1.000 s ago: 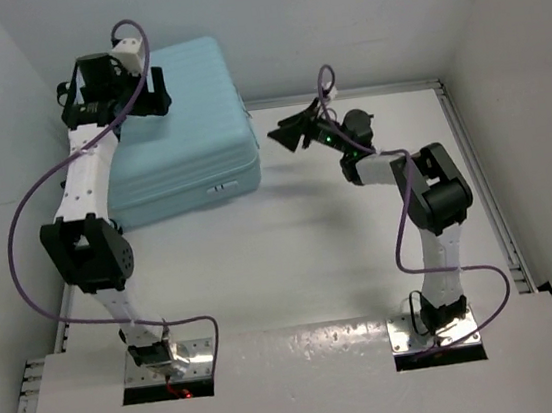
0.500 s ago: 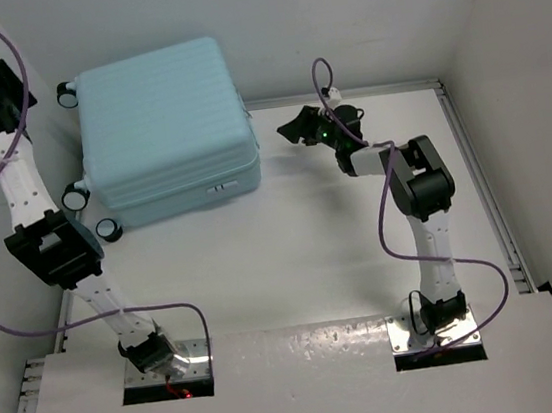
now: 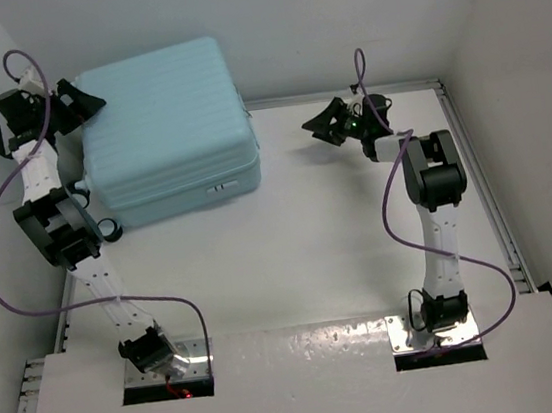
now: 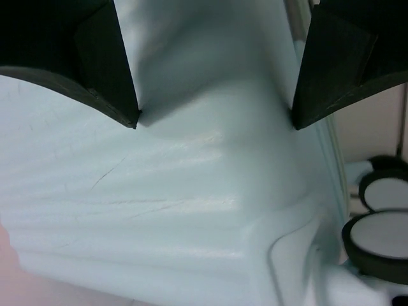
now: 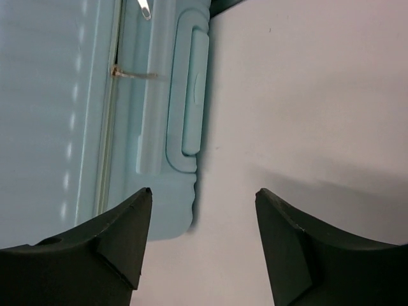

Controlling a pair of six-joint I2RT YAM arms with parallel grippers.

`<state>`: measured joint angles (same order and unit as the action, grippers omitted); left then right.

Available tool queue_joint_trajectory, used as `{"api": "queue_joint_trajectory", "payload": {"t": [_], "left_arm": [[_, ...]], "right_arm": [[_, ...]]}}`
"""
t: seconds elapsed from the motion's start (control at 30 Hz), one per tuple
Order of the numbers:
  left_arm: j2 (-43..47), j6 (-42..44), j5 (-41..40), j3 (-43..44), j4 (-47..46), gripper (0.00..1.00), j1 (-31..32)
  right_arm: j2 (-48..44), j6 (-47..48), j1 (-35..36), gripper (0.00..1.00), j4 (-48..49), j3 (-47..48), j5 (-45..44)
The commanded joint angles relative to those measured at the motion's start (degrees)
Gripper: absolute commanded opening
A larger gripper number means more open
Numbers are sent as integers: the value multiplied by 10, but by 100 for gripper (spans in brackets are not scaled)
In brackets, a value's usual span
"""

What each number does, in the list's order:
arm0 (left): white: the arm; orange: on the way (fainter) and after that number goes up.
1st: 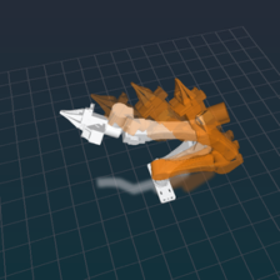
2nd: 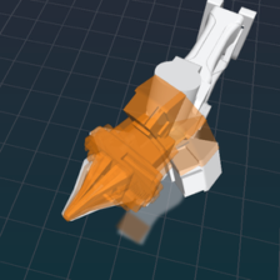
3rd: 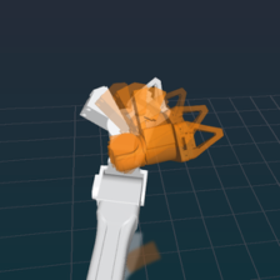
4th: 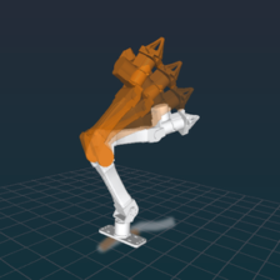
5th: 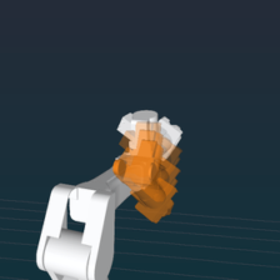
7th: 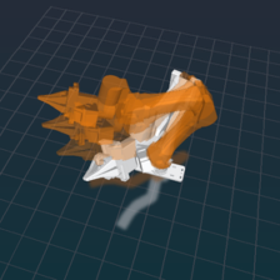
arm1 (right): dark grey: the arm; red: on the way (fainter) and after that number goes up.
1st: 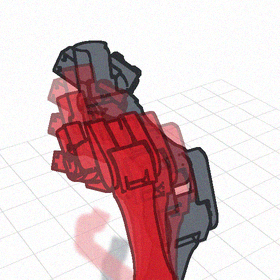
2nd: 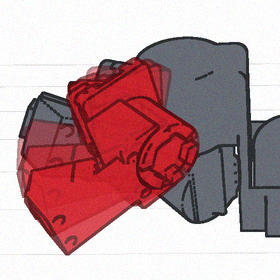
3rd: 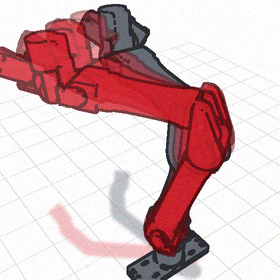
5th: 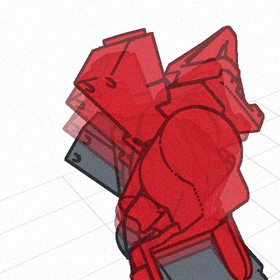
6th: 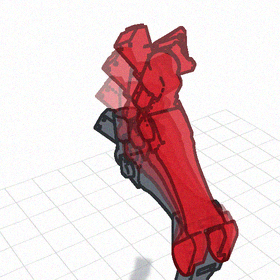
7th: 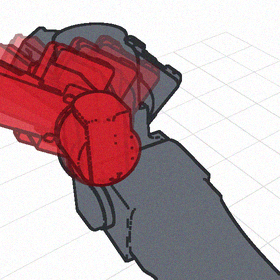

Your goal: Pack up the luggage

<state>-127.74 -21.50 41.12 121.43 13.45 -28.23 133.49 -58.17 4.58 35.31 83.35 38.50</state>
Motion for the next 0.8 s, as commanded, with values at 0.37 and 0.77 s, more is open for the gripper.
{"api": "queue_joint_trajectory", "payload": {"t": [0.37, 0.77], "left_arm": [[-119, -45, 307, -16, -7, 84, 222], [-51, 119, 302, -62, 154, 83, 248]], "right_arm": [[-97, 24, -27, 67, 17, -46, 71], [-140, 194, 6, 60, 26, -60, 173]]}}
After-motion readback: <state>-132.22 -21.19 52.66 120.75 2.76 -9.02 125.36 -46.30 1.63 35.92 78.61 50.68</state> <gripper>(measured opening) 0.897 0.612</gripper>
